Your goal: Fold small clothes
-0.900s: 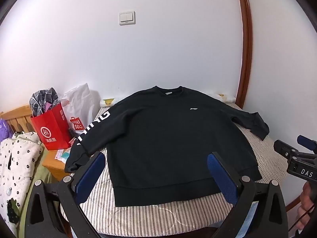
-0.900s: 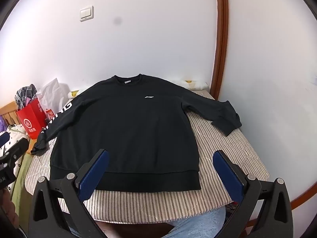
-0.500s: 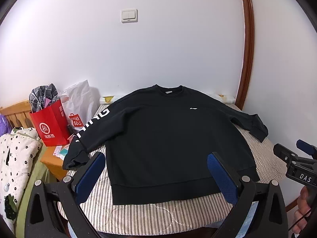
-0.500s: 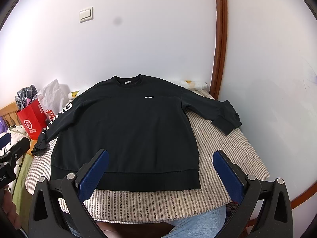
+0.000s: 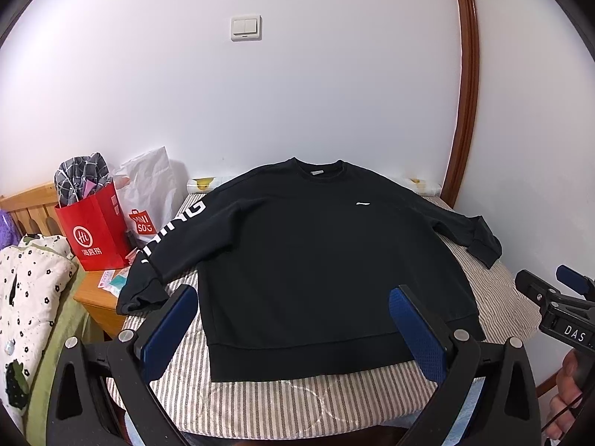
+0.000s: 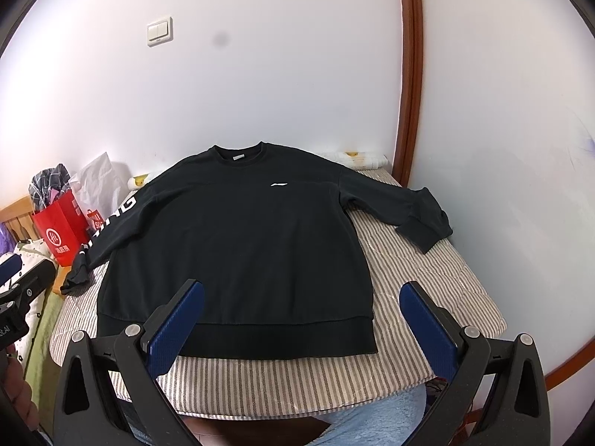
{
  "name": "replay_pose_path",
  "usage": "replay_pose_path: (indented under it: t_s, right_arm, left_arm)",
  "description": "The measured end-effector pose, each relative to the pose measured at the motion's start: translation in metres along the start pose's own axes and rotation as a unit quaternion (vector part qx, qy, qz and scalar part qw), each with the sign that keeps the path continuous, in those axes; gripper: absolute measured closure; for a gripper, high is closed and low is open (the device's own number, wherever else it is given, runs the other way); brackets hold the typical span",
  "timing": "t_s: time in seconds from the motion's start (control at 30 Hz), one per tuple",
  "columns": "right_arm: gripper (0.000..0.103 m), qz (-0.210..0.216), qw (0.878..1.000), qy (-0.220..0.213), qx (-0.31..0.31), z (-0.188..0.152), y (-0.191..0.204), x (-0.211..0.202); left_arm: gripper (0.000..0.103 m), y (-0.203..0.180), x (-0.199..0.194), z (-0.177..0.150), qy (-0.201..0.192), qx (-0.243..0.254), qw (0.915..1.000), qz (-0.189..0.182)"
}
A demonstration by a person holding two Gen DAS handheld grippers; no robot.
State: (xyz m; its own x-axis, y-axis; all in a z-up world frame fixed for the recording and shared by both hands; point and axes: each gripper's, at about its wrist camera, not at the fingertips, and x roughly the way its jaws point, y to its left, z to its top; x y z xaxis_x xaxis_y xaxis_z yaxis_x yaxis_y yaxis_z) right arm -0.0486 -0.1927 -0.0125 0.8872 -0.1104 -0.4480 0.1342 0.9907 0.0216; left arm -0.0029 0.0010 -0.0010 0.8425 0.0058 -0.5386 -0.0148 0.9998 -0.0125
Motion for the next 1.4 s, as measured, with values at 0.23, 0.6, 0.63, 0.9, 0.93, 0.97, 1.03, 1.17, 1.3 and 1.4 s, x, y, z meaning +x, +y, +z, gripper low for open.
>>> replay_pose_path:
  t_s: [0.23, 0.6, 0.63, 0.9, 0.93, 0.97, 1.03, 1.17, 1.3, 1.4]
  right_arm:
    - [0.0, 0.0, 1.0, -0.003, 0.002, 0.0003, -0.0016, -0.0033]
    - [0.0, -0.003, 1.0, -0.001, 0.001, 0.0005, -0.0005, -0.0048]
    - [0.0, -0.003, 1.0, 0.0, 0.001, 0.0015, -0.0006, -0.0049]
    - [0.0, -0.005, 1.0, 0.0, 0.0, 0.0018, 0.0012, -0.0063]
    - [0.0, -0.005, 1.0, 0.0, 0.001, 0.0014, 0.0013, -0.0062]
    - [0.0, -0.005, 1.0, 0.0, 0.001, 0.002, 0.0014, -0.0066]
    - [0.0, -0.005, 1.0, 0.0, 0.0, 0.0023, 0.0018, -0.0068]
    - [0.0, -0.004, 1.0, -0.001, -0.001, 0.003, 0.0025, -0.0073]
    - [0.0, -0.002, 1.0, -0.002, -0.004, 0.005, 0.0039, -0.007]
    - [0.0, -0.001, 1.0, -0.004, -0.006, 0.0055, 0.005, -0.0075]
  left_arm:
    - [0.0, -0.0002, 0.0, -0.0007, 0.0, 0.0, 1.0, 0.0]
    - [0.0, -0.0002, -0.0001, -0.0009, 0.001, -0.001, 1.0, 0.0]
    - [0.0, -0.0004, 0.0001, -0.0008, 0.001, -0.001, 1.0, 0.001]
    - [0.0, -0.0017, -0.0016, -0.004, 0.001, -0.001, 1.0, 0.001]
    - [0.0, -0.0019, -0.0007, -0.0032, 0.001, 0.0, 1.0, 0.002]
    - [0.0, -0.0016, -0.0007, -0.0028, 0.002, 0.0, 1.0, 0.002]
    - [0.0, -0.0014, -0.0008, -0.0031, 0.002, 0.0, 1.0, 0.002]
    - [0.0, 0.0007, -0.0013, -0.0033, 0.003, -0.002, 1.0, 0.001]
    - [0.0, 0.0027, -0.0013, -0.003, 0.003, -0.004, 1.0, 0.003]
    - [0.0, 0.0034, -0.0013, -0.002, 0.002, -0.004, 1.0, 0.003]
